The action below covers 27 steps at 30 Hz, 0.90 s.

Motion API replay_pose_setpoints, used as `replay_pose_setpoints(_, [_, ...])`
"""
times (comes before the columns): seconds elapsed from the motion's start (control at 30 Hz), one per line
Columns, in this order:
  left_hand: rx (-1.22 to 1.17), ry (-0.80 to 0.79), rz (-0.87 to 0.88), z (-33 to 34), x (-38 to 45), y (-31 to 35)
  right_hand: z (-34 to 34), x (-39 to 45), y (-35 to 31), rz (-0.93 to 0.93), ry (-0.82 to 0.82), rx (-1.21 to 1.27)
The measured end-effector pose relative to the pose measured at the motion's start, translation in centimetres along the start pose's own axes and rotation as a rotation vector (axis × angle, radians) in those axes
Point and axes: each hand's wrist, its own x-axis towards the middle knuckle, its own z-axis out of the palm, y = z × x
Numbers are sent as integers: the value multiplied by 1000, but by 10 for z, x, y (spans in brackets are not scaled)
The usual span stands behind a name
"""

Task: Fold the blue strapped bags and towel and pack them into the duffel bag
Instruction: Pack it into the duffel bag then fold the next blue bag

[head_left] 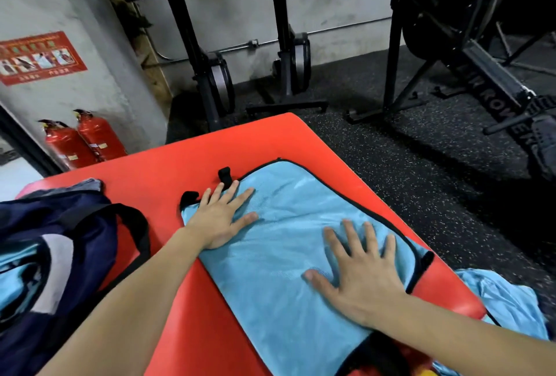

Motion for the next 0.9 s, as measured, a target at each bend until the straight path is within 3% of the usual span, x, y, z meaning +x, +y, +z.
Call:
replay_pose_setpoints(0.1, [49, -4, -70, -5, -5, 6, -8, 5, 11, -163, 102, -35])
replay_pose_setpoints(0.2, [-64, 56, -242, -3, -21, 29, -18, 20, 34, -369, 97, -137])
replay_pose_setpoints(0.33, [-173, 9, -453, 5, -38, 62, -25, 35, 64, -456, -6, -181])
replay_pose_setpoints(0.43, [-155, -6, -504, 10, -37, 67, -19, 36, 68, -445, -47, -149])
replay_pose_setpoints(0.67, [-155, -7, -436, 8, -19, 53, -11, 16, 59, -375, -23, -85])
replay_pose_setpoints(0.9, [-74, -42, -185, -3, 14, 23, 4, -31, 6, -162, 1, 5])
